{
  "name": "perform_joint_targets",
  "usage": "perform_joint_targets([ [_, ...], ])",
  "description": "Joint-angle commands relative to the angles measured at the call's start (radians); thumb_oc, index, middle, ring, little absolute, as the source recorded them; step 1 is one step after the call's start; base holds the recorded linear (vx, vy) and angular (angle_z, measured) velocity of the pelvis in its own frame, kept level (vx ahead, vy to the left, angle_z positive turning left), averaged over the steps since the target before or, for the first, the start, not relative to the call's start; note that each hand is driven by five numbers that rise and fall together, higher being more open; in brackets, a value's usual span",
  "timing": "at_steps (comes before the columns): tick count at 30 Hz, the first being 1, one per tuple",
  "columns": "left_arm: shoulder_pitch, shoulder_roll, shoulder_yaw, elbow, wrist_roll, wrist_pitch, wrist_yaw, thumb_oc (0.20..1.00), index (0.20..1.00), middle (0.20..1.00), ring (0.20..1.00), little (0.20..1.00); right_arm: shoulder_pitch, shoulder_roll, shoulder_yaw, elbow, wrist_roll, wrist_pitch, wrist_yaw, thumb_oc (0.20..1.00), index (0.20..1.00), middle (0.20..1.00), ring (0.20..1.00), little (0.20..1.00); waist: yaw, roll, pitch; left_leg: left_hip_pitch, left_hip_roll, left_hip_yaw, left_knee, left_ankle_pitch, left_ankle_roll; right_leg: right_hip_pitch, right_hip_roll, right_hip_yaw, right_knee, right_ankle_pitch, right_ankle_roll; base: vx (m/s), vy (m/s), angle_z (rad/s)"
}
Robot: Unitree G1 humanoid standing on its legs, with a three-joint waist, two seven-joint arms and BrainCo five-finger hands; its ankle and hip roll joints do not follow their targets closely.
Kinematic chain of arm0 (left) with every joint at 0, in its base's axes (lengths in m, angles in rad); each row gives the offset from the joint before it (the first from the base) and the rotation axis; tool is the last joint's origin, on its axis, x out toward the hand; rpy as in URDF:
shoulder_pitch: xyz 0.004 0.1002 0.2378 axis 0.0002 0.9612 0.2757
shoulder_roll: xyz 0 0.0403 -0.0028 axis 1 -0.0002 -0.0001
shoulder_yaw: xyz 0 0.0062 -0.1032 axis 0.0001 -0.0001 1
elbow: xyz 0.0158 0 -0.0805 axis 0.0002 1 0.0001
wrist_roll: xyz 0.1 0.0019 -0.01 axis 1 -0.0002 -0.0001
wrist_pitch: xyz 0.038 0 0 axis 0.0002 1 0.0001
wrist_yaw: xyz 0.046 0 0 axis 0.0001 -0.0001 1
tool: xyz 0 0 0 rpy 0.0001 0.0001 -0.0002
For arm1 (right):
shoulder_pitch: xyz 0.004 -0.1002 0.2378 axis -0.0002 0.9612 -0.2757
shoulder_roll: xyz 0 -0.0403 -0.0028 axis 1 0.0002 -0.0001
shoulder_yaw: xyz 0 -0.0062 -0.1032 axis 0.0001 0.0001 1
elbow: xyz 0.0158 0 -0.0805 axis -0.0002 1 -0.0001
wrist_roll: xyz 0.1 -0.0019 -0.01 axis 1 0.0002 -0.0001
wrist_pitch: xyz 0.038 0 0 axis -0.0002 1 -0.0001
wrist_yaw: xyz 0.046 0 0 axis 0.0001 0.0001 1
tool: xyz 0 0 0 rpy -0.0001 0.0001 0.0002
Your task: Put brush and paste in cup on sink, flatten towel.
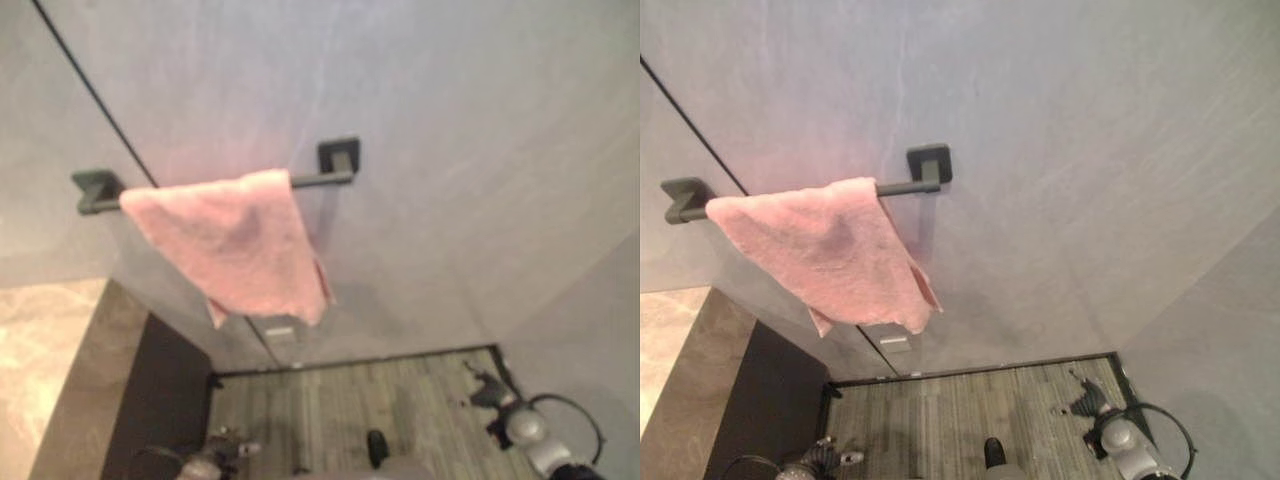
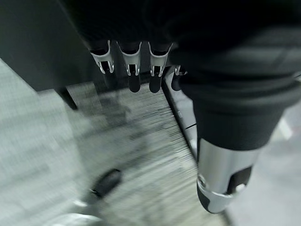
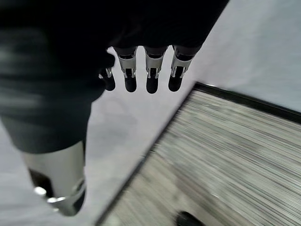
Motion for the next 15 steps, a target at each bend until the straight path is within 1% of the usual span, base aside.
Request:
perform_joint_targets([
  [1,-0.042,0.013,0.029,0.068,0.044,0.016,0.034,1.0,1.0,1.0,1.0,1.0,-0.058,0.074,-0.044,0.205,0.061,0.028,-0.038,1.0,1.0,1.0,1.0,1.0,-0.003,-0.023,-0.002,-0.014,0.002,-0.004,0.017,-0.053,-0.009,0.087,-0.005,-0.04,0.006,-0.148,-0.003,0.01,-0.008,0.07],
  [2,-0.042,0.01,0.045,0.097,0.028,0.024,0.028,1.0,1.0,1.0,1.0,1.0,-0.06,0.106,-0.089,0.323,0.086,0.057,-0.032,1.0,1.0,1.0,1.0,1.0,0.001,-0.021,-0.005,-0.015,0.002,-0.01,0.017,-0.053,-0.009,0.089,-0.006,-0.045,0.006,-0.15,-0.004,0.01,-0.01,0.06],
  [3,-0.044,0.007,0.046,0.112,0.017,0.028,0.023,1.0,1.0,1.0,1.0,1.0,-0.068,0.121,-0.113,0.381,0.095,0.073,-0.037,1.0,1.0,1.0,1.0,1.0,0.004,-0.021,-0.008,-0.016,0.002,-0.014,0.017,-0.054,-0.009,0.09,-0.006,-0.05,0.006,-0.151,-0.005,0.02,-0.017,0.05],
  [4,-0.044,0.007,0.042,0.122,0.011,0.028,0.019,1.0,1.0,1.0,1.0,1.0,-0.082,0.127,-0.014,0.41,-0.063,0.084,-0.02,1.0,1.0,1.0,1.0,1.0,0.016,-0.022,-0.01,-0.017,0.001,-0.024,0.017,-0.052,-0.01,0.093,-0.008,-0.061,0.006,-0.151,-0.007,0.0,0.0,0.0],
  [5,-0.044,0.007,0.043,0.122,0.011,0.028,0.019,1.0,1.0,1.0,1.0,1.0,-0.082,0.127,-0.013,0.41,-0.063,0.084,-0.02,1.0,1.0,1.0,1.0,1.0,0.016,-0.022,-0.011,-0.019,0.001,-0.023,0.017,-0.052,-0.009,0.091,-0.008,-0.06,0.006,-0.15,-0.007,0.0,0.0,0.0],
  [6,-0.041,0.012,0.039,0.123,0.022,0.027,0.019,1.0,1.0,1.0,1.0,1.0,-0.083,0.119,0.016,0.398,-0.096,0.073,-0.011,1.0,1.0,1.0,1.0,1.0,0.022,-0.025,-0.011,-0.021,0.0,-0.028,0.017,-0.05,-0.01,0.091,-0.008,-0.064,0.006,-0.151,-0.008,0.0,0.0,0.0],
  [7,-0.034,0.015,0.046,0.123,0.023,0.023,0.012,1.0,1.0,1.0,1.0,1.0,-0.069,0.115,0.014,0.39,-0.086,0.072,0.008,1.0,1.0,1.0,1.0,1.0,0.023,-0.028,-0.011,-0.024,0.0,-0.034,0.017,-0.048,-0.01,0.091,-0.009,-0.067,0.006,-0.152,-0.008,-0.01,-0.017,0.03],
  [9,-0.024,0.008,0.071,0.124,0.005,0.027,-0.003,1.0,1.0,1.0,1.0,1.0,-0.038,0.113,-0.062,0.376,0.008,0.067,0.002,1.0,1.0,1.0,1.0,1.0,0.019,-0.028,-0.01,-0.024,-0.001,-0.032,0.017,-0.046,-0.011,0.09,-0.009,-0.066,0.006,-0.149,-0.006,-0.01,-0.003,0.13],
  [12,-0.027,0.006,0.065,0.134,0.004,0.031,-0.011,1.0,1.0,1.0,1.0,1.0,-0.048,0.128,-0.045,0.406,-0.005,0.076,0.016,1.0,1.0,1.0,1.0,1.0,0.022,-0.028,-0.012,-0.023,-0.001,-0.035,0.017,-0.048,-0.01,0.093,-0.009,-0.068,0.006,-0.15,-0.007,0.0,0.001,0.04],
  [15,-0.029,0.004,0.064,0.132,-0.002,0.03,-0.02,1.0,1.0,1.0,1.0,1.0,-0.055,0.133,-0.05,0.407,0.017,0.072,0.029,1.0,1.0,1.0,1.0,1.0,0.025,-0.026,-0.015,-0.021,-0.002,-0.038,0.017,-0.049,-0.009,0.095,-0.011,-0.072,0.006,-0.151,-0.006,0.0,0.004,0.02],
])
